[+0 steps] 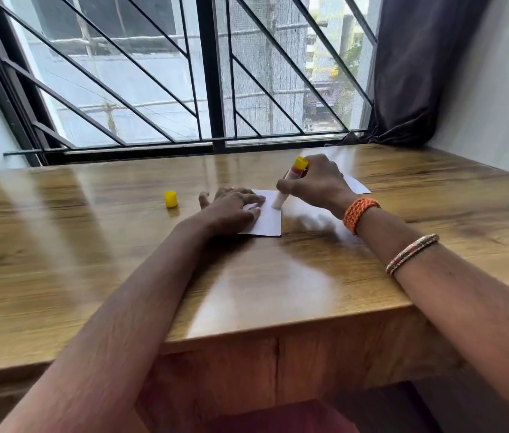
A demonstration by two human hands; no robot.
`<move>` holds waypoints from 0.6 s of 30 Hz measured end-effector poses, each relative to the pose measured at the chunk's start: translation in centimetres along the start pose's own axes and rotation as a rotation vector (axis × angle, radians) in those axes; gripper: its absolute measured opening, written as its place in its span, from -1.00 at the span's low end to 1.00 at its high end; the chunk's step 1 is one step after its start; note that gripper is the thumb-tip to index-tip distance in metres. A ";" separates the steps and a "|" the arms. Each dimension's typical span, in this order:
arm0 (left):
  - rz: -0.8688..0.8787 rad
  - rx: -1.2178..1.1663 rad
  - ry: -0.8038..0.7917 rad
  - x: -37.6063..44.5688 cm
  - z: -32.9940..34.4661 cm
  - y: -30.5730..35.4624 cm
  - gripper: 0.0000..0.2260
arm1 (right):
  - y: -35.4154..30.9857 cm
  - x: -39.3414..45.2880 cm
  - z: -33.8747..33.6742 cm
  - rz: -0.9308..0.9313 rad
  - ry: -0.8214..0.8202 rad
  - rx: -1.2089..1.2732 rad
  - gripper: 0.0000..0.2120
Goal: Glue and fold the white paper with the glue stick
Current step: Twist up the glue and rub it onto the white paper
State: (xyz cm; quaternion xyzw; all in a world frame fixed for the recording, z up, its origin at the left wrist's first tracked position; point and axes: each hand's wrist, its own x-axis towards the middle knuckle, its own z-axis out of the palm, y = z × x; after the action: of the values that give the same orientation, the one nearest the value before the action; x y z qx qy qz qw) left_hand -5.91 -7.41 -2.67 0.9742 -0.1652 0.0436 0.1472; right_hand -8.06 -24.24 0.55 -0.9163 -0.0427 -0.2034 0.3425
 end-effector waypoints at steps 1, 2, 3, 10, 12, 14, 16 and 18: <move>-0.001 0.004 0.005 -0.1 0.0 0.1 -0.64 | 0.0 -0.2 -0.1 -0.006 0.000 0.007 -0.76; 0.003 0.008 0.008 -0.1 0.0 0.1 -0.64 | -0.1 -0.4 -0.1 -0.010 0.000 0.015 -0.77; 0.006 0.011 0.009 -0.1 0.0 0.2 -0.64 | -0.1 -0.6 -0.1 -0.011 0.000 0.023 -0.77; 0.006 0.005 0.008 -0.4 -0.1 0.4 -0.64 | -0.4 -1.9 -0.5 0.012 -0.021 0.114 -0.76; 0.001 0.010 0.010 -0.5 -0.1 0.5 -0.64 | -0.4 -2.2 -0.6 0.027 -0.031 0.134 -0.80; -0.002 0.024 0.012 -0.6 -0.2 0.5 -0.64 | -0.4 -2.5 -0.6 0.034 -0.034 0.158 -0.82; -0.006 0.035 0.013 -0.7 -0.1 0.5 -0.64 | -0.5 -2.7 -0.7 0.036 -0.035 0.188 -0.82; -0.007 0.034 0.011 -0.8 -0.1 0.5 -0.64 | -0.5 -3.0 -0.9 0.031 -0.053 0.213 -0.83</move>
State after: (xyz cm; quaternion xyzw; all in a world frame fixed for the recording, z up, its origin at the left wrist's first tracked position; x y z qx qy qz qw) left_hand -6.80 -7.60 -2.58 0.9768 -0.1604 0.0515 0.1319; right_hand -11.17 -24.21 0.27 -0.8803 -0.0588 -0.1683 0.4396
